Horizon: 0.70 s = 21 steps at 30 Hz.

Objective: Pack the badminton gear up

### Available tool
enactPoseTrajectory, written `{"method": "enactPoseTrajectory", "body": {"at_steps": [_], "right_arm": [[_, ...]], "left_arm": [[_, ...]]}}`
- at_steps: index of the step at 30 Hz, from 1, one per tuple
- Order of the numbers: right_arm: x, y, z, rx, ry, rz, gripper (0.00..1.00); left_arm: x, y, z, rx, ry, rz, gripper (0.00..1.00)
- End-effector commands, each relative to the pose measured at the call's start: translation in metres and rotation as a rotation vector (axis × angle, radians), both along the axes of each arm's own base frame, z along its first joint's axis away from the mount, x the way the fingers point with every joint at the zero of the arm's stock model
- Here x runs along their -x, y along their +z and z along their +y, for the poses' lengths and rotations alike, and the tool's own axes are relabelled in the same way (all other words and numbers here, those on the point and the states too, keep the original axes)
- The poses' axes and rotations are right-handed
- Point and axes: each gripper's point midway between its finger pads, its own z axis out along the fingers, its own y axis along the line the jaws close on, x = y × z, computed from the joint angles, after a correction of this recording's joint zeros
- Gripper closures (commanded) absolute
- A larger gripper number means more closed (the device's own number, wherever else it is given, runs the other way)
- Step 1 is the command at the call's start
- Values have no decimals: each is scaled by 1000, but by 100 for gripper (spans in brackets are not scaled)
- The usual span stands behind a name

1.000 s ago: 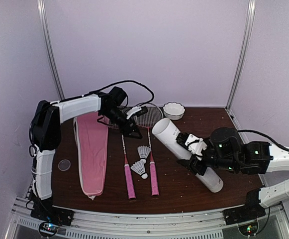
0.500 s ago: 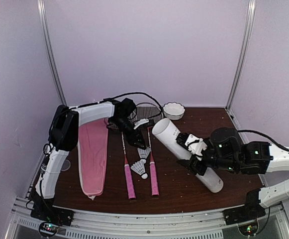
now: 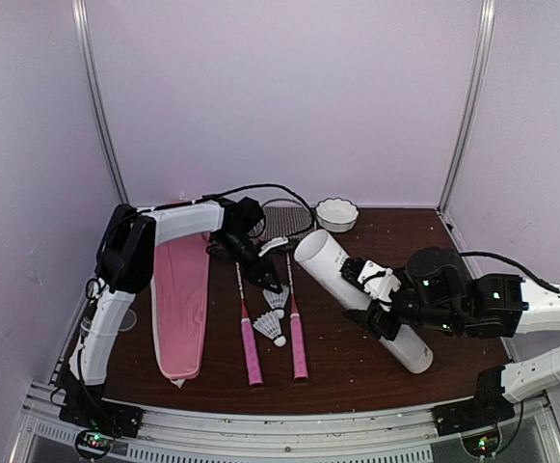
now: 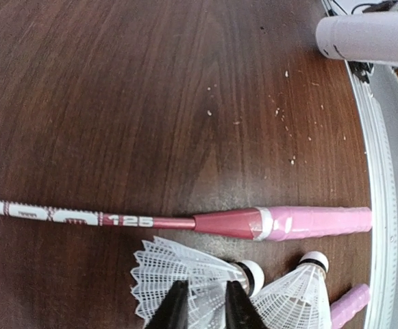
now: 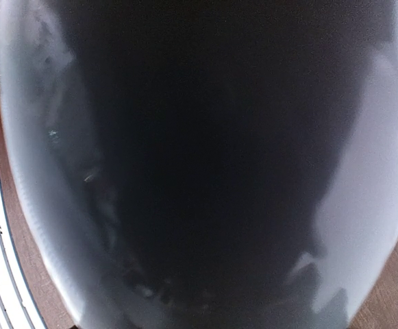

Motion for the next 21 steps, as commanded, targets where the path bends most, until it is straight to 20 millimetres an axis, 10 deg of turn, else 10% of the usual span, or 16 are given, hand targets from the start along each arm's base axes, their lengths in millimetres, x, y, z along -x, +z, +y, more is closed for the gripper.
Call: {"method": "enactPoseTrajectory", "body": {"at_steps": [1,8,14,21], "right_arm": [[-2,1,-4,-2,-11,-1,65],[-2,5,-3,-18,-16,4,65],[-7,8,-1,-48,-48,-9,65],[-7,10,4,-48,-25,-17,65]], "left_arm": [[-1,16,10,39,13,26,86],[-14,62,18,106,73,-44,100],[-24,175,43,245,305,-345,100],[8,281,74,451,465,-582,100]]}}
